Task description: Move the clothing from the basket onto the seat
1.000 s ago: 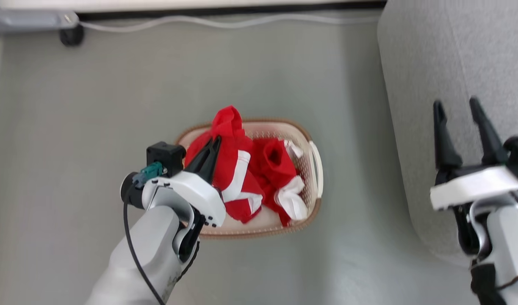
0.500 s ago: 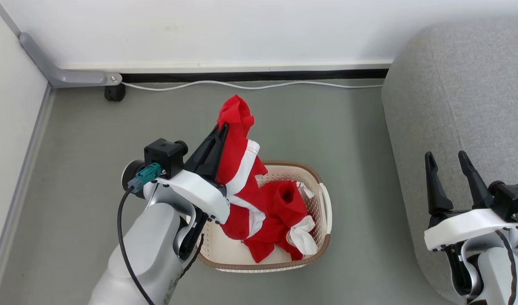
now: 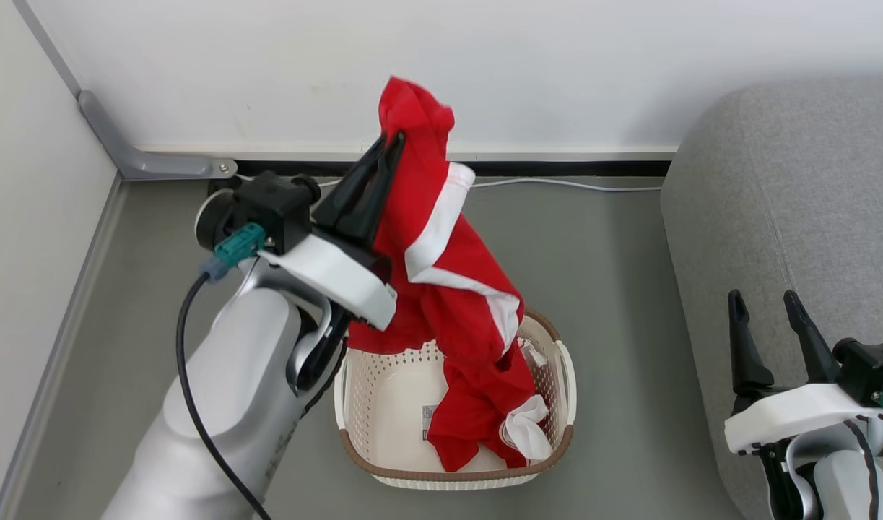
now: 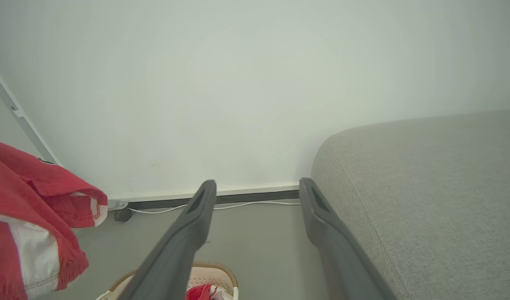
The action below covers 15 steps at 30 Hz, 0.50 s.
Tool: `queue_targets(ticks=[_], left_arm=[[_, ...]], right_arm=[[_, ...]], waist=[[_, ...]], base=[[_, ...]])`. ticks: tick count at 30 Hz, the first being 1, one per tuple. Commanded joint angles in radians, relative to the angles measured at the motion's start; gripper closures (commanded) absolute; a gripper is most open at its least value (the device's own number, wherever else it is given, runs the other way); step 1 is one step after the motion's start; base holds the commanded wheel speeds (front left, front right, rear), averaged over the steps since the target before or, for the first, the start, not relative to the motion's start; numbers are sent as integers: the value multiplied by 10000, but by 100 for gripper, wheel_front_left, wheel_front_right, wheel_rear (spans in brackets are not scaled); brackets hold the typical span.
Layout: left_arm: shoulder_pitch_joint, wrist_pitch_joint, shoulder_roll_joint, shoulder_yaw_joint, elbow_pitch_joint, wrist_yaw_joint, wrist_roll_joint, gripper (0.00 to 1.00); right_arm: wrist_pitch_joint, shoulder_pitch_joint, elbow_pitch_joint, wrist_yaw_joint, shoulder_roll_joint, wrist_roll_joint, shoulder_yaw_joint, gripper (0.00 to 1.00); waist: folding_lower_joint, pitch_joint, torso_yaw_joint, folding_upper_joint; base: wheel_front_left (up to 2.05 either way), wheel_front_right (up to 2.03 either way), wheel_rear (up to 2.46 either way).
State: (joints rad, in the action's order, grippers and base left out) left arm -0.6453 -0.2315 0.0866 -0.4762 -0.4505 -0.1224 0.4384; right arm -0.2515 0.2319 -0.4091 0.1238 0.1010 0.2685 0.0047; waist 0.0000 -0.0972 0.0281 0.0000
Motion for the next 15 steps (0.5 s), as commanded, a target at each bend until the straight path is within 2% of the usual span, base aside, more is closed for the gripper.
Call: queue_targets(ticks=[1,15], left_arm=[[-576,77,238,249,454,-55,-34,100],[-1004,556,250,187,1341,72,144,100]], right_arm=[[-103,-17,179,69,34,-134,141,0],[-103,-45,126,69,-46,-162,283,0]], waist=[[0,38,21,0],[0,131,-15,0]], base=[[0,0,0],[0,0,0]])
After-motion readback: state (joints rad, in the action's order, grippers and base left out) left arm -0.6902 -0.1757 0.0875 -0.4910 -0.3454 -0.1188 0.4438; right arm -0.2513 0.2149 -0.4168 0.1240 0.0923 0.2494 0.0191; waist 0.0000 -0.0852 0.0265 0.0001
